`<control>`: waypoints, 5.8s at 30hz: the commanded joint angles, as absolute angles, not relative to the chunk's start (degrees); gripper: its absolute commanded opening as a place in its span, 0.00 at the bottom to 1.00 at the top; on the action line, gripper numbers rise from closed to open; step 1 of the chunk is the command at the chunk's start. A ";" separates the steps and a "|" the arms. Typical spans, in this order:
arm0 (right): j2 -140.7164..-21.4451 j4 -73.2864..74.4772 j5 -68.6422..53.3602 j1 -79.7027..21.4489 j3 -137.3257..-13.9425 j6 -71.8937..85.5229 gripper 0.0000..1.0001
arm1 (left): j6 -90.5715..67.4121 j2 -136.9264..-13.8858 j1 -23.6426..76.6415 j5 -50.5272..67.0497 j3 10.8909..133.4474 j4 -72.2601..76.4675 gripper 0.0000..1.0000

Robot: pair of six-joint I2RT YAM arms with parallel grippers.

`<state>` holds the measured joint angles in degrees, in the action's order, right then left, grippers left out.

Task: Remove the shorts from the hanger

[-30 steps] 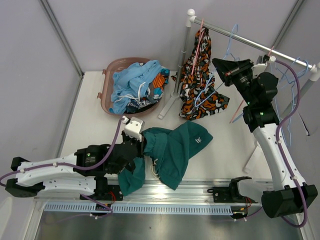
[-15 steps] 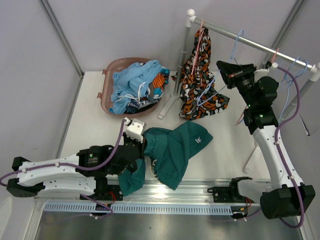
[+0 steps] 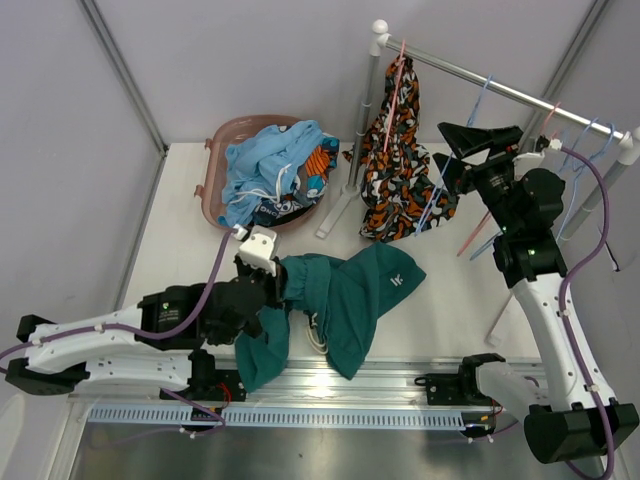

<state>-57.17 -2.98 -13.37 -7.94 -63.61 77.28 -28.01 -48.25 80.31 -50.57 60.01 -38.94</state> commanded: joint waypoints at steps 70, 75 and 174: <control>-50.60 13.63 -16.88 -10.01 -79.89 39.99 0.99 | -12.22 -78.00 19.51 -22.42 93.09 -19.06 0.99; -60.89 9.84 -10.47 -18.27 -85.06 35.43 0.99 | -11.16 -66.99 19.77 -18.20 81.49 -22.14 0.99; -85.88 18.81 24.08 -35.24 -108.02 16.08 0.00 | -12.39 -35.68 20.56 -11.09 50.26 -27.87 0.99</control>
